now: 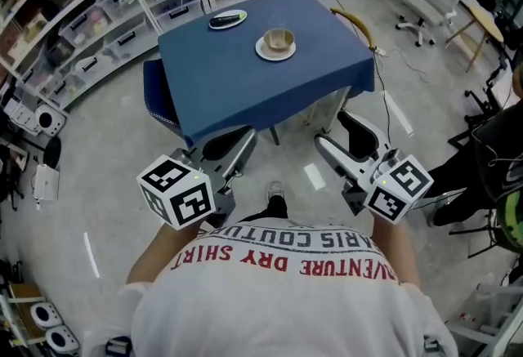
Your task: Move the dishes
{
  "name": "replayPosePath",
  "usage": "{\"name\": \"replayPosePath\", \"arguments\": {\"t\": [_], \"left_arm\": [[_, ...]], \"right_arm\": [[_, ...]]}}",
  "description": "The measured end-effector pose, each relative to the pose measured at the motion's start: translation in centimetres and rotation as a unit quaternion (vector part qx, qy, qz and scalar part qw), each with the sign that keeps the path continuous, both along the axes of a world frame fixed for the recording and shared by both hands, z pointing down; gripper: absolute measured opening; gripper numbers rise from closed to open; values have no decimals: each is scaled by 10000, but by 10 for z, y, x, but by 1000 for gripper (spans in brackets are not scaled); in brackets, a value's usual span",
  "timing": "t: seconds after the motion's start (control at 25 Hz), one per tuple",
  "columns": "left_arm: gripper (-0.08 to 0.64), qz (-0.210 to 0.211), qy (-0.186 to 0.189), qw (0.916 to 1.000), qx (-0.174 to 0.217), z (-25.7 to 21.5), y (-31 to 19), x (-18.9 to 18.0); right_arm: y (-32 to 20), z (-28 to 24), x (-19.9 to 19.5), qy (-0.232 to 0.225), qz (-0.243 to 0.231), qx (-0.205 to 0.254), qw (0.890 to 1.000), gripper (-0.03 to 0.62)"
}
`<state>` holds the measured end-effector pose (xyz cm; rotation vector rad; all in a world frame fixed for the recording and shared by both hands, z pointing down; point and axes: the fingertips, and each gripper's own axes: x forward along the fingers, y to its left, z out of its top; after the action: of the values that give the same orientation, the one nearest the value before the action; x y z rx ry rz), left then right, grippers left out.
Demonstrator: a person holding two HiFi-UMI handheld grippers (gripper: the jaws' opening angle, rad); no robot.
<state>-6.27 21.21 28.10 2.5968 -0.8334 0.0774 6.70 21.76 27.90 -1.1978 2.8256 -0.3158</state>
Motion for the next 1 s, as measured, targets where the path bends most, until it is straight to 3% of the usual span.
{"name": "replayPosePath", "arguments": {"t": [0.56, 1.0], "left_arm": [[29, 7, 48, 9989, -468, 35, -191, 0], [29, 48, -207, 9970, -742, 81, -295, 14]], "right_arm": [[-188, 28, 3, 480, -34, -384, 9981, 302], [-300, 81, 5, 684, -220, -663, 9952, 314]]}}
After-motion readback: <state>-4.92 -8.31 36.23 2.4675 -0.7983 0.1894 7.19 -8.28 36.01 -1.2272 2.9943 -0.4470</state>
